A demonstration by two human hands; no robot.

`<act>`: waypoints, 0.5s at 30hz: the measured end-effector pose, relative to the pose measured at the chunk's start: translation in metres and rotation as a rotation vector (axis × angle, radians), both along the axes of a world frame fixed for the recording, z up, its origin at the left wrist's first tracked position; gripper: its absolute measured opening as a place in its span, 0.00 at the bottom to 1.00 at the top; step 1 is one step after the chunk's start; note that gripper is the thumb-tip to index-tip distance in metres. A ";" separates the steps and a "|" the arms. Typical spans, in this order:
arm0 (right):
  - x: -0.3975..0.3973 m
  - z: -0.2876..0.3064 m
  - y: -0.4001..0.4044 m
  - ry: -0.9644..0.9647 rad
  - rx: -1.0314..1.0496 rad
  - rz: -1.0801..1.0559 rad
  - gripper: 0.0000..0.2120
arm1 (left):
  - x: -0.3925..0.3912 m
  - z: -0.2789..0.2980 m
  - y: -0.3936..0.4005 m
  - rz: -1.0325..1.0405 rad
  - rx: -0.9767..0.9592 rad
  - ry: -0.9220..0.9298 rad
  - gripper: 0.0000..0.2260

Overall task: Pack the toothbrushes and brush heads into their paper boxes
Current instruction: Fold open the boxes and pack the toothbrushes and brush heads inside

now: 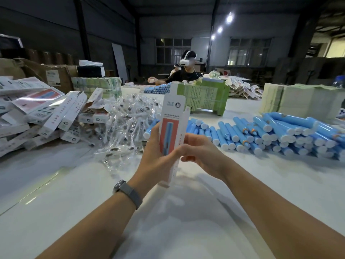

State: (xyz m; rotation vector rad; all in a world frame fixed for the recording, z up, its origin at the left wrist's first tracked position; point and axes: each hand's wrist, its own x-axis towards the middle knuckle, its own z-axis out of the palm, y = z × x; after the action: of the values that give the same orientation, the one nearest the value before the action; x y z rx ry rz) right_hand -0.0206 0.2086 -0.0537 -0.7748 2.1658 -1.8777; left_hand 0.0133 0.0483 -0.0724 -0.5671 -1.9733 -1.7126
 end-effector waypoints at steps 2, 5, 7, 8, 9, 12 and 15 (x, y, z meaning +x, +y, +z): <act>0.000 0.000 0.002 0.006 0.011 -0.005 0.06 | -0.001 0.000 0.000 0.137 -0.089 -0.018 0.32; -0.004 0.004 0.006 -0.029 -0.018 0.079 0.03 | 0.001 0.000 0.002 0.139 -0.062 -0.053 0.27; -0.009 0.008 0.012 -0.061 -0.054 0.168 0.06 | -0.001 -0.002 0.004 0.031 0.011 -0.049 0.26; -0.012 0.010 0.016 -0.072 -0.085 0.164 0.08 | -0.001 -0.002 0.005 -0.007 0.026 -0.041 0.27; -0.018 0.010 0.019 -0.072 -0.113 0.095 0.09 | -0.002 -0.003 0.005 -0.047 0.034 -0.038 0.28; -0.039 -0.001 0.020 0.021 0.040 -0.427 0.09 | 0.001 -0.005 0.007 -0.125 0.036 -0.104 0.31; -0.062 -0.011 0.016 0.253 0.675 -0.677 0.13 | 0.001 -0.006 0.006 -0.174 0.077 -0.152 0.23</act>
State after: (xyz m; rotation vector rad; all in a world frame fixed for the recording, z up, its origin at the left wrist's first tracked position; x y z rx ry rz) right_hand -0.0822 0.2250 -0.0648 -0.1421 3.2278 -1.0848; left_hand 0.0143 0.0548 -0.0786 -0.6131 -2.0008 -1.9813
